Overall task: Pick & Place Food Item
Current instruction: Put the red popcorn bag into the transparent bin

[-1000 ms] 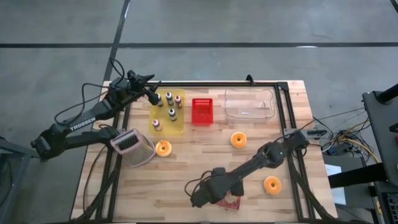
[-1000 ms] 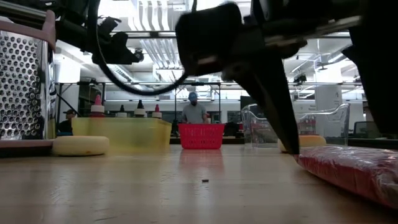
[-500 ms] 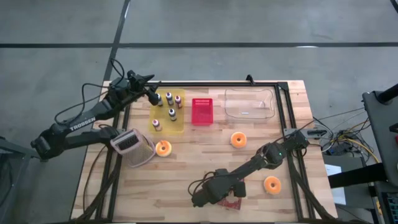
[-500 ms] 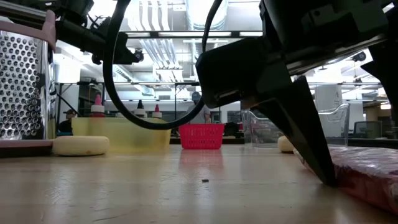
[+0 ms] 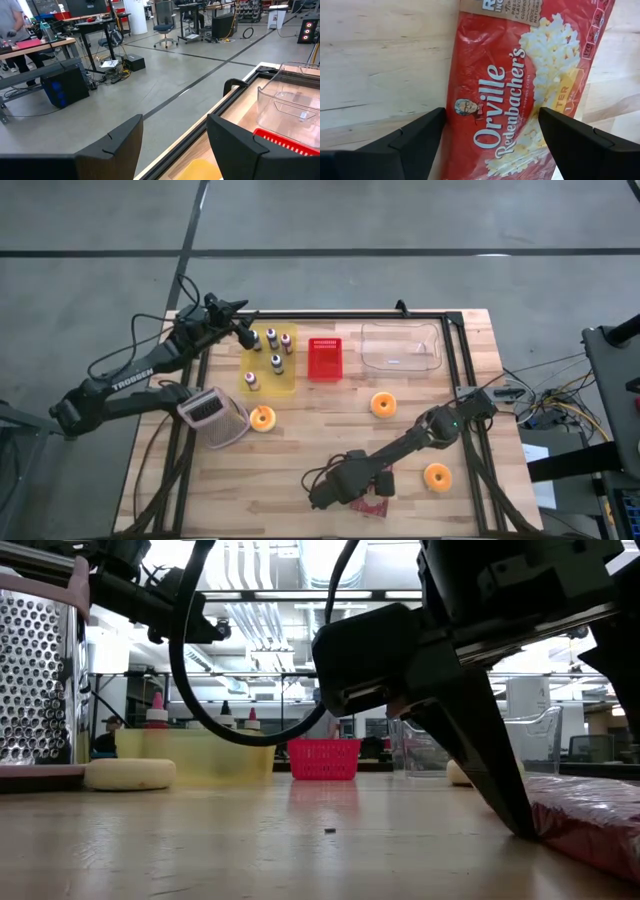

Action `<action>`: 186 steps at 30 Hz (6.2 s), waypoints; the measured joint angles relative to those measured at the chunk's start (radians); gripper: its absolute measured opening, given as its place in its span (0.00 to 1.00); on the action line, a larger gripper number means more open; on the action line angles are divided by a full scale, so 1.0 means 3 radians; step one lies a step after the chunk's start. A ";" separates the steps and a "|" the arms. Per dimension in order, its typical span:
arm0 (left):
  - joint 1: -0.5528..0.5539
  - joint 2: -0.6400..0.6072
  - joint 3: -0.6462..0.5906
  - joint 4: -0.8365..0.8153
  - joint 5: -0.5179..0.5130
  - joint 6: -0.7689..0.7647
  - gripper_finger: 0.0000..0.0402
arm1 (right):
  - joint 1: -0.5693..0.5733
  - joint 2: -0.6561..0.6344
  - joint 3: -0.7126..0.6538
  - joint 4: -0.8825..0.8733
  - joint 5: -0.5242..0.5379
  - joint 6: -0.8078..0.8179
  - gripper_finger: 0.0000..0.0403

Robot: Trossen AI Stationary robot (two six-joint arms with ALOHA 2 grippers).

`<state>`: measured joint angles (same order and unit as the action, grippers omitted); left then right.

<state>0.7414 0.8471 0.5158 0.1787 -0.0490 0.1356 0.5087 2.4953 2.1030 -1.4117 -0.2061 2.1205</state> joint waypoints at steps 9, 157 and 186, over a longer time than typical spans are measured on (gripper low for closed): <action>0.0000 0.0000 -0.0001 0.0000 0.0000 -0.0005 0.55 | 0.0000 -0.0009 0.0023 0.0078 0.0009 0.0064 0.54; 0.0001 0.0000 -0.0001 0.0000 0.0000 -0.0001 0.55 | -0.2899 -0.3347 -0.2608 0.1113 0.2628 -0.3687 0.03; 0.0001 0.0000 -0.0001 0.0000 0.0000 -0.0003 0.55 | -0.3371 -0.3345 -0.4082 0.2466 0.1704 -0.3922 0.03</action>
<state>0.7418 0.8470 0.5156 0.1787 -0.0490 0.1349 -0.5026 1.4918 0.8785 -0.6719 0.3051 0.9440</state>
